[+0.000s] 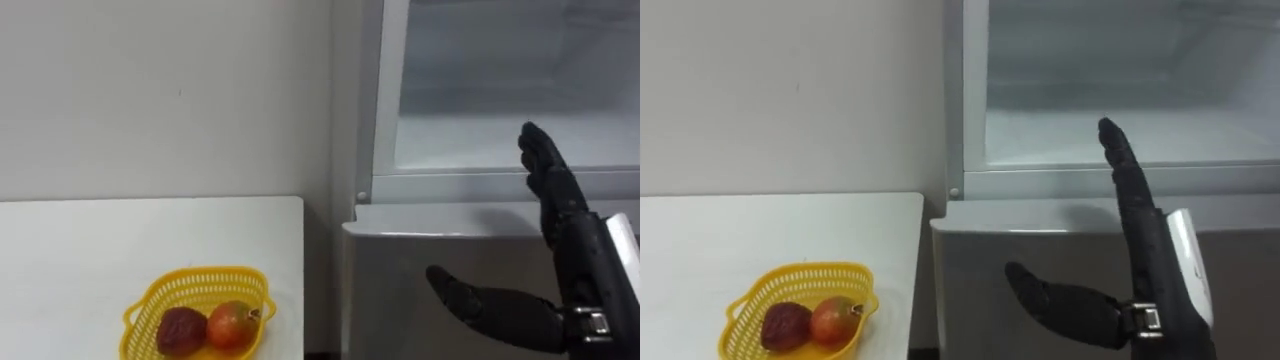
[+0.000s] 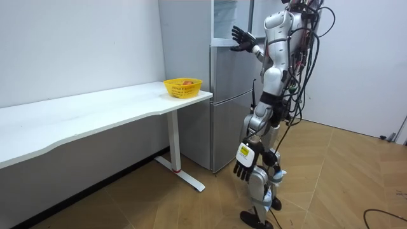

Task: Retrieve from the upper fridge

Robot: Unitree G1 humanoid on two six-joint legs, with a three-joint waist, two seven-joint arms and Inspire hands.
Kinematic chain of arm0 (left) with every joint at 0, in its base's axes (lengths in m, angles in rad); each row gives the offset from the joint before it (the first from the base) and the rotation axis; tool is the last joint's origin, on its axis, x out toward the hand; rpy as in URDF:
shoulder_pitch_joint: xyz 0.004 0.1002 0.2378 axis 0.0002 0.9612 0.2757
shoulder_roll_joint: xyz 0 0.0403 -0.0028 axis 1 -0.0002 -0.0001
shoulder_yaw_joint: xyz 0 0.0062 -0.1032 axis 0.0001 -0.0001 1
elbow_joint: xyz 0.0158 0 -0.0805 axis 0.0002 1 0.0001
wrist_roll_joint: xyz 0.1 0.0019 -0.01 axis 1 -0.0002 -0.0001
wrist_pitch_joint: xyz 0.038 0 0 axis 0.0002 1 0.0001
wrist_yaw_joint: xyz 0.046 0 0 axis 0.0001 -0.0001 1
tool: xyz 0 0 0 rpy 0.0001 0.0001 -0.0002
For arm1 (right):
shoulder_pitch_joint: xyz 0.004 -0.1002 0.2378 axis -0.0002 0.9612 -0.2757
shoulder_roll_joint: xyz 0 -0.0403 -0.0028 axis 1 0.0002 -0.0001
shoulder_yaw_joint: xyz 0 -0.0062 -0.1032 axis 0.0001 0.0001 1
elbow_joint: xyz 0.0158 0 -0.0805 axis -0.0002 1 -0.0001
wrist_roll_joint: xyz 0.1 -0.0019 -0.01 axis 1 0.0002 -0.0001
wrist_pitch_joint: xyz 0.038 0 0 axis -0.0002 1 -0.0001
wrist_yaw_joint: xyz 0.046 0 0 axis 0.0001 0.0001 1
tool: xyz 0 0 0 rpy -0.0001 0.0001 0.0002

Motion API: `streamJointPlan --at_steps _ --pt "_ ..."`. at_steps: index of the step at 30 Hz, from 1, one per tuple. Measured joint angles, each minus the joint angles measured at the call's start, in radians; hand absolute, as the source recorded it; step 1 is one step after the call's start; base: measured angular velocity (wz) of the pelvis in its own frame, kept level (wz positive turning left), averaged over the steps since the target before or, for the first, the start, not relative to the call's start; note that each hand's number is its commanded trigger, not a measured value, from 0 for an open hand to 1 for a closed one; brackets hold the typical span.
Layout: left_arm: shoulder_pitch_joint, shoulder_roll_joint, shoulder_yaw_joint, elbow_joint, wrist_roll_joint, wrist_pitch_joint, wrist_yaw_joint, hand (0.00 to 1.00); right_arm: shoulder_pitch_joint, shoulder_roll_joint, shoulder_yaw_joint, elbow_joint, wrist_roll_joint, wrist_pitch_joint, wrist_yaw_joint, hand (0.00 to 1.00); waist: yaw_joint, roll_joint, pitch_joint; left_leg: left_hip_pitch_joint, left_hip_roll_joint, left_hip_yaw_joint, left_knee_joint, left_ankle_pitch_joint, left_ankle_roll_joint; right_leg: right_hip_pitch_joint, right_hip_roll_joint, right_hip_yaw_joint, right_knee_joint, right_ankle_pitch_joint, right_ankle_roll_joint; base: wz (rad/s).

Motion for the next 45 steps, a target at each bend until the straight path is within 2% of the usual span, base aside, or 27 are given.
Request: streamJointPlan --at_steps 2,7,15,18,22,24,26,30,34,40,45 --pt "0.0 -0.001 0.0 -0.003 0.0 0.0 0.007 0.0 0.032 0.0 -0.001 0.023 -0.004 -0.005 -0.002 0.0 0.0 0.003 -0.0004 0.009 0.001 0.007 -0.005 0.0 0.0 0.0 0.004 0.012 -0.001 0.0 0.0 -0.1" --pt "-0.003 -0.001 0.0 -0.005 -0.01 -0.002 0.017 0.0 0.036 0.0 -0.002 0.025 -0.019 -0.015 -0.002 0.0 -0.006 0.007 -0.0038 0.007 0.003 0.022 -0.006 0.0 -0.001 -0.012 0.006 0.024 0.004 0.001 -0.002 -0.1" --pt "-0.007 0.0 0.002 -0.007 -0.009 -0.003 0.044 0.0 0.097 0.001 -0.008 0.049 0.014 -0.079 -0.057 0.0 -0.009 0.009 -0.0061 0.026 0.003 0.022 -0.005 0.0 -0.001 0.008 0.004 0.024 -0.003 0.0 -0.001 0.0" --pt "-0.011 -0.001 0.001 -0.005 -0.011 -0.004 0.054 0.0 0.113 0.001 -0.01 0.117 0.014 -0.122 -0.084 0.0 -0.019 0.013 -0.0066 0.028 0.005 0.021 -0.006 -0.003 -0.002 0.015 0.006 0.025 -0.011 0.002 -0.001 0.02" --pt "-0.008 -0.003 0.001 -0.006 -0.011 -0.003 0.063 0.0 0.16 0.013 -0.052 0.212 0.025 -0.109 -0.109 0.0 -0.031 0.022 -0.0082 0.026 0.009 0.021 -0.002 -0.012 -0.003 0.021 0.006 0.024 -0.013 0.002 -0.001 0.0" --pt "-0.01 -0.004 0.001 -0.004 -0.01 -0.002 0.073 0.0 0.184 0.032 -0.08 0.26 0.022 -0.077 -0.12 0.0 -0.034 0.026 -0.0076 0.022 0.009 0.021 -0.002 -0.012 -0.003 0.015 0.007 0.025 -0.011 0.003 -0.001 -0.02" --pt "-0.003 -0.008 0.001 -0.002 -0.009 -0.002 0.073 0.0 0.187 0.051 -0.111 0.29 0.024 -0.043 -0.145 0.0 -0.054 0.03 -0.0065 0.009 0.008 0.022 -0.002 -0.011 -0.003 0.0 0.011 0.024 -0.009 0.003 -0.001 -0.04" --pt "-0.003 -0.004 0.005 -0.005 -0.009 -0.002 0.071 0.0 0.187 0.057 -0.162 0.289 0.032 -0.043 -0.207 0.0 -0.068 0.044 -0.0058 0.002 0.006 0.026 -0.001 -0.011 -0.003 -0.018 0.009 0.026 0.005 0.001 -0.002 -0.06" --pt "-0.001 -0.005 0.013 -0.005 -0.009 -0.002 0.069 0.0 0.195 0.059 -0.192 0.289 0.056 -0.043 -0.265 0.0 -0.077 0.028 -0.0096 -0.006 0.006 0.026 -0.001 -0.01 -0.003 -0.028 0.01 0.027 0.004 -0.002 -0.002 -0.02" --pt "-0.001 -0.005 0.009 -0.006 -0.011 -0.001 0.068 0.0 0.213 0.059 -0.199 0.295 0.126 -0.044 -0.328 0.0 -0.085 0.012 -0.0094 -0.006 0.004 0.024 -0.001 -0.01 -0.003 -0.027 0.007 0.028 0.002 -0.002 -0.002 0.0" --pt "0.001 -0.005 0.01 -0.007 -0.011 -0.001 0.083 0.0 0.222 0.066 -0.23 0.396 0.235 -0.044 -0.386 0.0 -0.089 0.004 -0.0078 -0.006 0.003 0.025 0.0 -0.011 -0.003 -0.029 0.008 0.04 -0.001 -0.005 0.001 0.0"
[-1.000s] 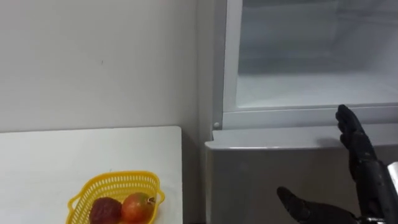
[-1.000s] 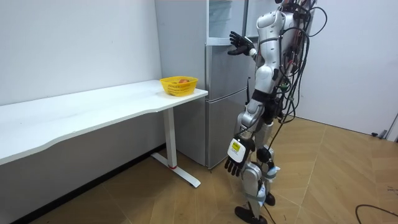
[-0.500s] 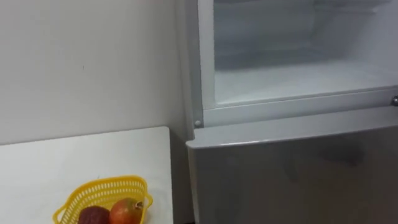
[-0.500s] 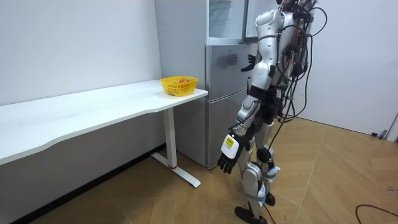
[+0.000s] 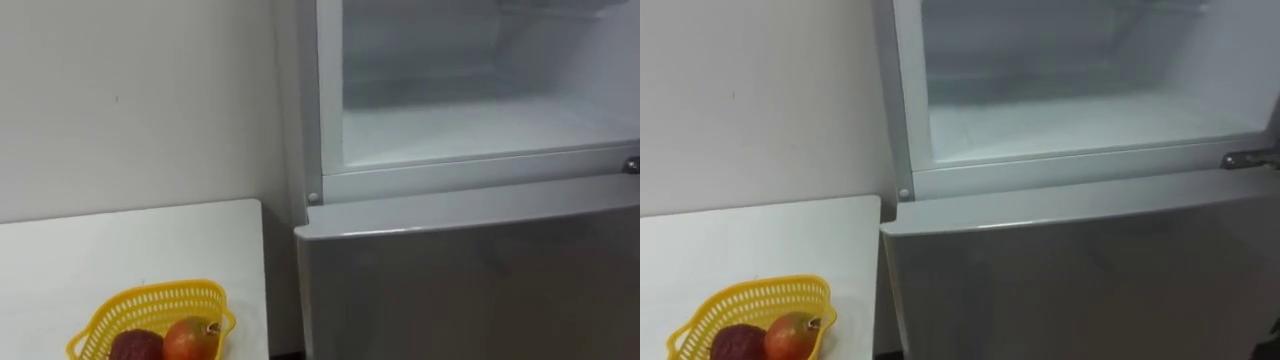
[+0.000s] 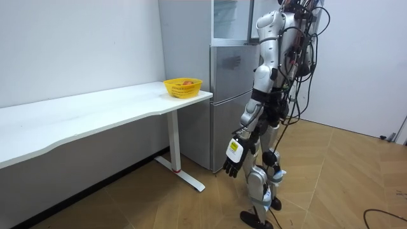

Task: Retrieve from the upper fridge

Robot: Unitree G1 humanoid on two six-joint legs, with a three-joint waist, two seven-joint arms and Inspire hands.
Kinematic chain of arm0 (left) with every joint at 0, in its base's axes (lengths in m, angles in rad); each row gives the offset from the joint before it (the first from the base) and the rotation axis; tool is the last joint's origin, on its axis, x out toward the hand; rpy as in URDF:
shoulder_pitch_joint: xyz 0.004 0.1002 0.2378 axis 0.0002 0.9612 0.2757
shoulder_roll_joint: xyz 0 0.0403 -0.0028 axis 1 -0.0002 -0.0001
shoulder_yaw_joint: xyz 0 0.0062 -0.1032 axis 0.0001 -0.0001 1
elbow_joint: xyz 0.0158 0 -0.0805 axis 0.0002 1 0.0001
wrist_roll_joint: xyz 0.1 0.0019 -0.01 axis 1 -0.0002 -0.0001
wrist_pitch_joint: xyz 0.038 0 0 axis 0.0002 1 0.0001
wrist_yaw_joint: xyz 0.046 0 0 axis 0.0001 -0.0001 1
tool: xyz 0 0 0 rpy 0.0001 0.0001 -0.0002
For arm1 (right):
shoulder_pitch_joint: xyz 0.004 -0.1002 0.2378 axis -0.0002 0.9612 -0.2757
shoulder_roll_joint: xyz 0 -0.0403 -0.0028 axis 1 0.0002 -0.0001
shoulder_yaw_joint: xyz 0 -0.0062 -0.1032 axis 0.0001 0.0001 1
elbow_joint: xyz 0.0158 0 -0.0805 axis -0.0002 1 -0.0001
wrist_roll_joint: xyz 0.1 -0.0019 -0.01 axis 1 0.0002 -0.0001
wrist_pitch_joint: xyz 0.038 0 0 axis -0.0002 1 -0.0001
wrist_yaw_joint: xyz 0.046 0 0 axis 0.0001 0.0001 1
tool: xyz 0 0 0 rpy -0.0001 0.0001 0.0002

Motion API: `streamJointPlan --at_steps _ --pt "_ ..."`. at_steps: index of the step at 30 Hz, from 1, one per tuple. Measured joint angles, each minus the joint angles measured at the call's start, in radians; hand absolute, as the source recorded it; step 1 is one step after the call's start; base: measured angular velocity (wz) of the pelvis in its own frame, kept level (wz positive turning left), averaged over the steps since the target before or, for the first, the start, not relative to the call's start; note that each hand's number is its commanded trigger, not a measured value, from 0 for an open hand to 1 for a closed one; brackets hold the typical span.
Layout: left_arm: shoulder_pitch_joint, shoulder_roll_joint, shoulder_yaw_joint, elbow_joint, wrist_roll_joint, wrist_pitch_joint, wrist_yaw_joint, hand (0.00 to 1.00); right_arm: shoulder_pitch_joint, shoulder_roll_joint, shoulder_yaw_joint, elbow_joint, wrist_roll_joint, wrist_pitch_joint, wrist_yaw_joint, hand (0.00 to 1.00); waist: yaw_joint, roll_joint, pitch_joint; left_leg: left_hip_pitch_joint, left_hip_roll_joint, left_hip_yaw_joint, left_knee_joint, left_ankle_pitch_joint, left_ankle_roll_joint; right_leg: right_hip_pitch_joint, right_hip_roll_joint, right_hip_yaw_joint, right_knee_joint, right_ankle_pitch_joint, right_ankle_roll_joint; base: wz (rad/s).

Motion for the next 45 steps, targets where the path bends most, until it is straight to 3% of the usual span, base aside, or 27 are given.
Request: streamJointPlan --at_steps 8,15,20,24,27,29,32,37,45 --pt "0.008 0.002 0.012 -0.016 -0.002 -0.005 0.016 0.0 -0.002 0.0 -0.077 0.043 0.291 -0.002 -0.144 0.0 -0.016 -0.012 0.0043 0.016 -0.001 0.001 0.0 0.0 0.0 0.012 0.001 0.002 0.005 -0.001 0.0 -0.02" --pt "0.029 0.004 0.027 -0.04 -0.076 -0.006 0.019 0.0 -0.003 -0.013 -0.201 0.067 0.39 -0.003 -0.212 0.0 -0.029 -0.031 0.0055 0.012 -0.002 0.002 0.0 0.0 0.0 0.006 0.002 0.012 0.006 -0.004 0.003 -0.01" --pt "0.039 0.007 0.091 -0.086 -0.074 -0.012 0.003 0.0 -0.046 -0.042 -0.31 0.064 0.502 -0.003 -0.235 0.0 -0.048 -0.041 0.0032 -0.002 -0.004 0.001 0.0 0.0 0.0 -0.01 0.0 0.01 0.009 -0.004 0.003 -0.02" --pt "0.041 0.007 0.128 -0.114 -0.075 -0.019 -0.003 0.0 -0.061 -0.076 -0.339 0.063 0.562 -0.004 -0.235 0.0 -0.045 -0.051 0.004 -0.001 -0.003 0.017 -0.002 0.0 0.0 -0.02 -0.001 0.017 0.021 -0.006 0.001 -0.11" --pt "0.035 0.008 0.152 -0.119 -0.073 -0.026 -0.016 0.0 -0.094 -0.109 -0.386 0.042 0.664 -0.001 -0.231 0.0 -0.053 -0.057 0.005 -0.001 -0.003 0.023 -0.002 0.0 0.0 -0.02 -0.001 0.019 0.021 -0.006 0.002 -0.03" --pt "0.044 0.012 0.159 -0.133 -0.067 -0.028 -0.023 0.0 -0.107 -0.152 -0.422 0.011 0.729 -0.002 -0.221 0.0 -0.056 -0.061 0.0058 -0.007 -0.003 0.024 -0.002 0.0 0.0 -0.027 0.0 0.021 0.02 -0.006 0.002 0.0" --pt "0.064 0.015 0.18 -0.156 -0.069 -0.03 -0.037 0.0 -0.125 -0.186 -0.46 0.011 0.744 -0.002 -0.187 0.0 -0.058 -0.067 0.0049 -0.012 -0.002 0.025 -0.002 0.0 0.0 -0.032 0.001 0.021 0.018 -0.006 0.001 0.0" --pt "0.086 0.018 0.191 -0.175 -0.074 -0.031 -0.045 0.0 -0.152 -0.192 -0.478 0.004 0.781 0.002 -0.122 0.0 -0.055 -0.069 0.0045 -0.017 -0.002 0.025 -0.001 0.0 0.0 -0.037 0.002 0.024 0.018 -0.006 0.001 0.0" --pt "0.088 0.013 0.231 -0.171 -0.065 -0.031 -0.054 0.0 -0.163 -0.195 -0.481 -0.092 0.977 0.025 0.05 0.0 -0.05 -0.074 0.0036 -0.008 -0.002 0.025 -0.002 0.0 0.0 -0.031 0.002 0.026 0.019 -0.006 0.001 -0.01"
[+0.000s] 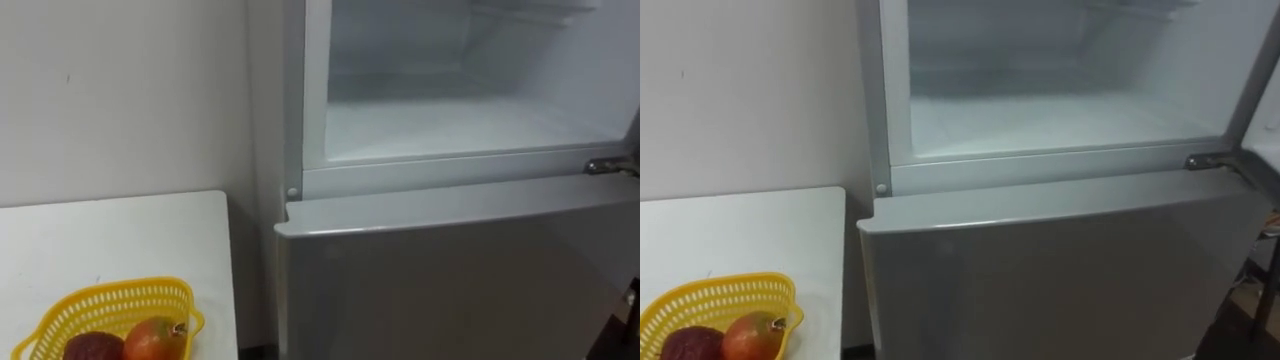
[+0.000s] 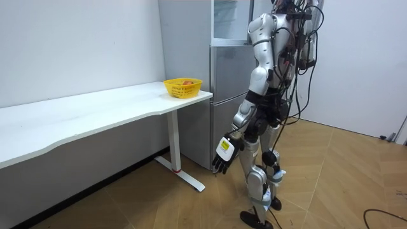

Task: Retrieve from the upper fridge

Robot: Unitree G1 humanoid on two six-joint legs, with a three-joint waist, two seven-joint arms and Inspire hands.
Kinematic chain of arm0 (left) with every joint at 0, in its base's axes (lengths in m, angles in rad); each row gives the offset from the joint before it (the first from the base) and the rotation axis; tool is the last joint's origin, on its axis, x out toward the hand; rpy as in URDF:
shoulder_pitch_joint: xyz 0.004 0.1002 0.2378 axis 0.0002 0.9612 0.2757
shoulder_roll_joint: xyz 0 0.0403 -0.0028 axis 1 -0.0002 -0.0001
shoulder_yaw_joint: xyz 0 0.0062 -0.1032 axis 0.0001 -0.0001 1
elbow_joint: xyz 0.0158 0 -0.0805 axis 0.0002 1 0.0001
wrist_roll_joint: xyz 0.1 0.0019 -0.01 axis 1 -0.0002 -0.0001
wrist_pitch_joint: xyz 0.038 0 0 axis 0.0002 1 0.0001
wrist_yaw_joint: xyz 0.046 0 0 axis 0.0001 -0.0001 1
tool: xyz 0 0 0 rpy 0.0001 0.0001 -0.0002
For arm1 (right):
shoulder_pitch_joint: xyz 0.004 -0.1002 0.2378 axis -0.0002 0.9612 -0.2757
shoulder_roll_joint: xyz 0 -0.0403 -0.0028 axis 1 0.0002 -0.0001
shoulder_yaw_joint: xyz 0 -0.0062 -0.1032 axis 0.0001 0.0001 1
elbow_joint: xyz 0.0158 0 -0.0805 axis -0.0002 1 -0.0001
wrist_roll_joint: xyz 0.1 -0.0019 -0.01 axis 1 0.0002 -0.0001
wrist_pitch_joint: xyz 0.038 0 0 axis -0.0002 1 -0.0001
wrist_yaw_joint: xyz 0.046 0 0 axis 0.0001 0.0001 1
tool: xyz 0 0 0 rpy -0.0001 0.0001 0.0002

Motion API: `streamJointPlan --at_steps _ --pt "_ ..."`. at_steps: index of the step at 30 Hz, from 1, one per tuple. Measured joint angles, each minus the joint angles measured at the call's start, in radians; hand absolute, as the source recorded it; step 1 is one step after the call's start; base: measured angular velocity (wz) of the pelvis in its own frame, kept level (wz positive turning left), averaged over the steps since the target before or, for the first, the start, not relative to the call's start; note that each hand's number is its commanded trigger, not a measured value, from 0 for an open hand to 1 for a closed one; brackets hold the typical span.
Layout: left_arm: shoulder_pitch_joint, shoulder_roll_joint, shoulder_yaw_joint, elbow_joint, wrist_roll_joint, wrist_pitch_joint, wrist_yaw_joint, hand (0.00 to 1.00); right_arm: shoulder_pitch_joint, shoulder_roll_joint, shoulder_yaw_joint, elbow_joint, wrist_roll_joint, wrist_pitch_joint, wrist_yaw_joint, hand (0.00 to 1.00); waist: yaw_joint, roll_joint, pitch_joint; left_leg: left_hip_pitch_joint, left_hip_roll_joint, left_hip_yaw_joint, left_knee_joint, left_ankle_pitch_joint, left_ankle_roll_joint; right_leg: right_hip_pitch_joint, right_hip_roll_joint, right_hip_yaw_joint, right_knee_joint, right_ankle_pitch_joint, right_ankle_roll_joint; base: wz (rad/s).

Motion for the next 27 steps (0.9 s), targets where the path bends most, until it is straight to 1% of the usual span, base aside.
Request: streamJointPlan --at_steps 4,8,10,14,17,21,25,27 --pt "0.001 0.0 0.0 0.0 0.001 0.0 0.001 0.0 -0.007 -0.004 -0.001 -0.029 0.058 0.007 0.064 0.0 -0.001 -0.002 0.0008 -0.001 0.0 0.001 0.0 0.0 0.0 0.001 -0.001 -0.003 0.0 0.0 0.0 0.0" --pt "-0.001 0.0 0.0 0.0 0.006 0.0 0.001 0.0 -0.042 -0.009 -0.001 -0.043 0.066 0.007 0.114 0.0 -0.003 -0.003 0.0014 -0.002 0.0 0.001 0.0 0.0 0.0 -0.002 -0.001 -0.003 0.003 0.0 0.0 0.0" --pt "-0.001 0.0 0.0 0.0 0.008 0.0 0.003 0.0 -0.053 -0.01 -0.001 -0.059 0.066 0.008 0.121 0.0 -0.003 -0.003 0.0014 -0.002 0.0 0.001 0.0 0.0 0.0 -0.002 -0.001 -0.003 0.003 0.0 0.0 0.0" --pt "-0.005 -0.003 0.0 0.012 0.038 0.0 0.018 0.0 -0.062 -0.01 -0.001 -0.085 0.063 0.007 0.144 0.0 -0.002 0.004 0.0056 -0.002 0.0 0.0 0.0 0.0 0.0 -0.002 -0.002 -0.004 0.003 0.0 0.0 0.0" --pt "-0.005 -0.006 0.002 0.019 0.041 0.0 0.024 0.0 -0.068 -0.01 -0.001 -0.085 0.063 0.007 0.171 0.0 -0.002 0.005 0.0057 -0.004 0.0 -0.001 0.0 0.0 0.0 -0.004 -0.001 -0.002 0.002 0.0 0.0 0.0" --pt "-0.004 -0.017 0.027 0.029 0.041 -0.001 0.021 0.0 -0.08 -0.01 -0.001 -0.087 0.062 0.008 0.204 0.0 0.001 0.009 0.0049 -0.001 -0.001 -0.001 0.0 0.0 0.0 -0.003 -0.001 0.007 0.007 0.0 0.0 -0.05" --pt "-0.004 -0.017 0.038 0.061 0.041 -0.001 0.018 0.0 -0.086 -0.01 -0.001 -0.088 0.062 0.026 0.238 0.0 0.006 0.01 0.0051 0.004 -0.001 -0.004 0.0 0.0 0.0 -0.002 0.0 0.012 0.018 0.0 -0.001 -0.07" --pt "-0.004 -0.018 0.038 0.07 0.041 -0.001 0.015 0.0 -0.086 -0.009 0.004 -0.092 0.063 0.029 0.239 0.0 0.008 0.009 0.0055 0.002 -0.001 -0.004 0.0 0.0 0.0 -0.001 0.0 0.013 0.021 0.0 -0.001 -0.02"
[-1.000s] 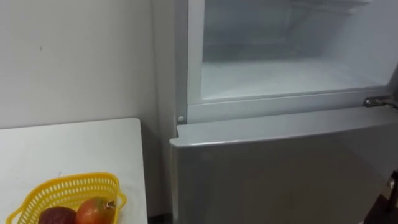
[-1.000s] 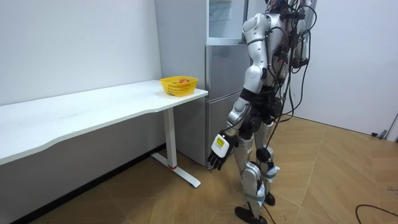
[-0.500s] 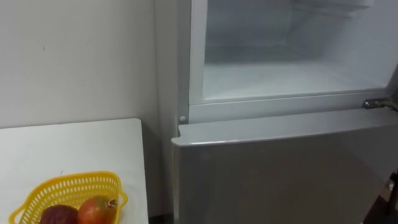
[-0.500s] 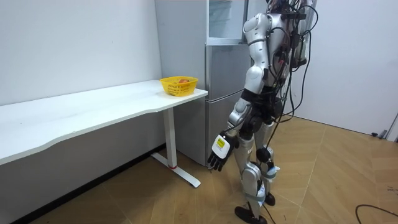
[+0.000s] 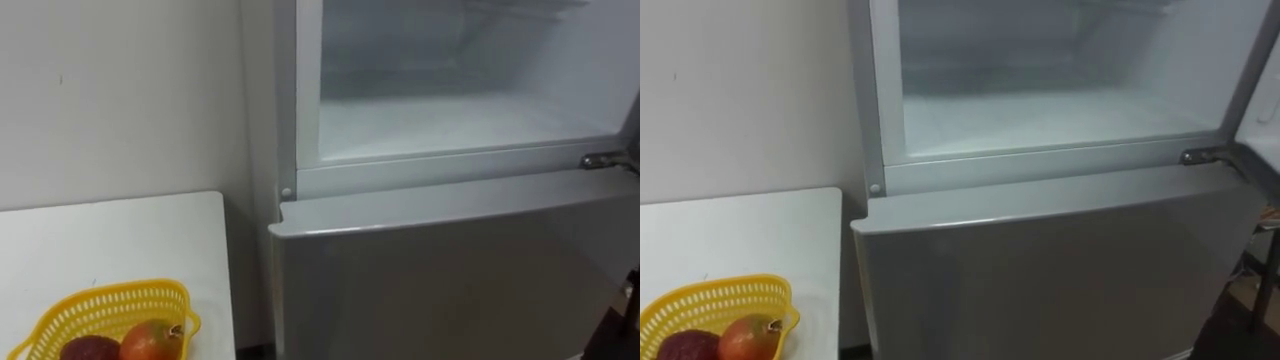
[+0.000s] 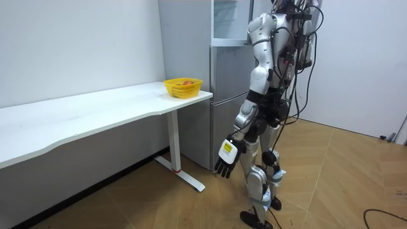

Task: Retrieve from the upper fridge

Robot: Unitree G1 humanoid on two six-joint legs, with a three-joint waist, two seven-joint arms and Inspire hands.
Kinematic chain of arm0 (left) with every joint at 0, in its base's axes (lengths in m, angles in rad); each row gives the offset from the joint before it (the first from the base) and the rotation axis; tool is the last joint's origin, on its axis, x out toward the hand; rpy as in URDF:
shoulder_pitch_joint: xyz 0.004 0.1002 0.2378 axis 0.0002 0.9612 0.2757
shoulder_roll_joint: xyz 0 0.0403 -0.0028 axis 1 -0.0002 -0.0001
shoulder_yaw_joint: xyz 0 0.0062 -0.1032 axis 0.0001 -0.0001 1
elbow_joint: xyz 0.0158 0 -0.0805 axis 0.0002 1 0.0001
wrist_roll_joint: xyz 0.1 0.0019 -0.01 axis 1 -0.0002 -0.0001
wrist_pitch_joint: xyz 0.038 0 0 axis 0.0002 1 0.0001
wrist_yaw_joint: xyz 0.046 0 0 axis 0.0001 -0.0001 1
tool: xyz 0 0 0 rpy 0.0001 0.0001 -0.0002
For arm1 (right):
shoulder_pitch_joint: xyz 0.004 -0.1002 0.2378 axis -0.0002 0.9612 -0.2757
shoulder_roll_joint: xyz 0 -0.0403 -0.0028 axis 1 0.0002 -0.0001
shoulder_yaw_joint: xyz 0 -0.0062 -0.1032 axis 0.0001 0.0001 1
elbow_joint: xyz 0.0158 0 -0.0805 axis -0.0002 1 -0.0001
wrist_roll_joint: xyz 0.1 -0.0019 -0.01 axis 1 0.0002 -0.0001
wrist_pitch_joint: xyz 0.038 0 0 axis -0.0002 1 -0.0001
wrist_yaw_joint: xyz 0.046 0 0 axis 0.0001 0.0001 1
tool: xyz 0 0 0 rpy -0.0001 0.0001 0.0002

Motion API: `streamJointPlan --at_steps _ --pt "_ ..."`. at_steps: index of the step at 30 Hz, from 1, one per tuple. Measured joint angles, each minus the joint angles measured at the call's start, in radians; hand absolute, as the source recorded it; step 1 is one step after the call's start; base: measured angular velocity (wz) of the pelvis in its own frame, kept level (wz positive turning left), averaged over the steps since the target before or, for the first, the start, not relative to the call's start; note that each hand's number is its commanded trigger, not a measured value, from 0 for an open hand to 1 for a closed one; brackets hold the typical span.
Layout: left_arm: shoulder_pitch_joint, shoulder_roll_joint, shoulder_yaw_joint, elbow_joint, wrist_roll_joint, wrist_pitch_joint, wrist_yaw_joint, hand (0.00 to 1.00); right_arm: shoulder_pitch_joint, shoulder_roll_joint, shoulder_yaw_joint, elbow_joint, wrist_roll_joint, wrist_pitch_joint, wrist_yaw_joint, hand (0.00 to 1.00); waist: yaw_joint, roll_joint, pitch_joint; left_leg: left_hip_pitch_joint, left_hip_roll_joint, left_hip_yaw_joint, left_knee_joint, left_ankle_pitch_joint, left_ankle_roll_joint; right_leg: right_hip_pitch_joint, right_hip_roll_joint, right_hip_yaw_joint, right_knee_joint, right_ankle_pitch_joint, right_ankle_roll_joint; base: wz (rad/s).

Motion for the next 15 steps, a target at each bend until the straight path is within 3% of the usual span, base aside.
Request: streamJointPlan --at_steps 6,15 --pt "-0.002 0.0 0.001 0.002 0.003 0.001 -0.016 0.0 0.0 0.0 0.01 -0.003 -0.011 0.025 0.0 0.0 0.018 -0.005 0.0018 0.0 -0.001 0.003 0.0 0.0 0.0 -0.012 -0.001 0.003 0.002 -0.002 0.001 -0.01" --pt "-0.017 -0.001 0.001 0.033 0.006 -0.006 -0.041 0.0 -0.026 0.0 0.113 -0.018 -0.193 0.035 0.002 0.0 0.031 -0.013 0.0054 0.002 -0.001 0.003 0.001 0.0 0.0 -0.027 -0.002 0.003 0.035 -0.007 -0.003 -0.02"
